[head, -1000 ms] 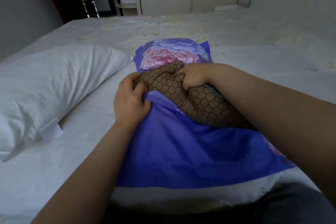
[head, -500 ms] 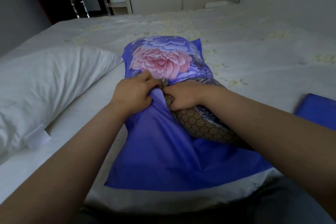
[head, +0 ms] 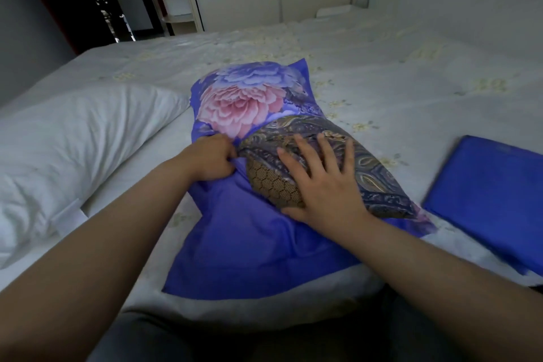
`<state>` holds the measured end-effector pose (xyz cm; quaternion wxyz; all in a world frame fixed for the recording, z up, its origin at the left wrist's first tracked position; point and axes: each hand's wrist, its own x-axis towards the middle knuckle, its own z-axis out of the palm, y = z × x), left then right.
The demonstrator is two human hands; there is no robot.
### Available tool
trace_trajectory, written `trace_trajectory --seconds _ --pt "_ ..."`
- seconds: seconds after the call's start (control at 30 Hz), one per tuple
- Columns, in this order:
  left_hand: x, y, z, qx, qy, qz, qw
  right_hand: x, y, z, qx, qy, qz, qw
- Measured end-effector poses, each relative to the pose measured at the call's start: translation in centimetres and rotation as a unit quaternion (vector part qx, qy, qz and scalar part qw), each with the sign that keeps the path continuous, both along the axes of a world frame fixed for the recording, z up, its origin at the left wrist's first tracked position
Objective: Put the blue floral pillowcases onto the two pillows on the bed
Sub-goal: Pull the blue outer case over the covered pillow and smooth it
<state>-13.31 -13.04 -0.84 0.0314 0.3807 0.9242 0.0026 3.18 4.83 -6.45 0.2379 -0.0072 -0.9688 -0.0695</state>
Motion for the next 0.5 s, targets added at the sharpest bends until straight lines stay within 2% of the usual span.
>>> trace_trajectory --seconds 0.07,0.13,0.2,0.27,0.33,0.4,0.47,0.5 --pt "0.9 -0.5 0.4 -0.068 0.050 -0.008 0.996 2.1 1.2 -1.6 0.012 -0.003 -0.035 0.999" --pt "2.1 -0.8 0.3 -0.112 0.151 0.000 0.982 3.7 3.2 -1.7 -0.045 -0.004 -0.102 0.994" --pt "3.5 -1.2 -0.3 -0.095 0.218 0.013 0.971 4.3 5.4 -0.8 -0.167 -0.010 -0.139 0.976" --pt "4.4 -1.7 -0.9 -0.061 0.238 0.022 0.969 4.3 6.5 0.4 -0.219 -0.051 -0.111 0.968" --pt "4.9 -2.3 -0.7 0.004 0.208 0.018 0.978 3.7 6.5 1.4 -0.189 -0.064 -0.083 0.976" --pt "5.7 -2.7 -0.2 0.116 0.113 0.013 0.987 3.1 6.0 2.7 -0.172 -0.052 -0.079 0.980" --pt "7.2 -2.6 0.1 0.200 0.014 0.011 0.980 2.3 5.7 4.1 -0.166 -0.051 -0.082 0.981" --pt "7.9 -2.5 -0.1 0.212 0.011 0.007 0.977 2.0 5.5 4.8 -0.162 -0.056 -0.080 0.982"
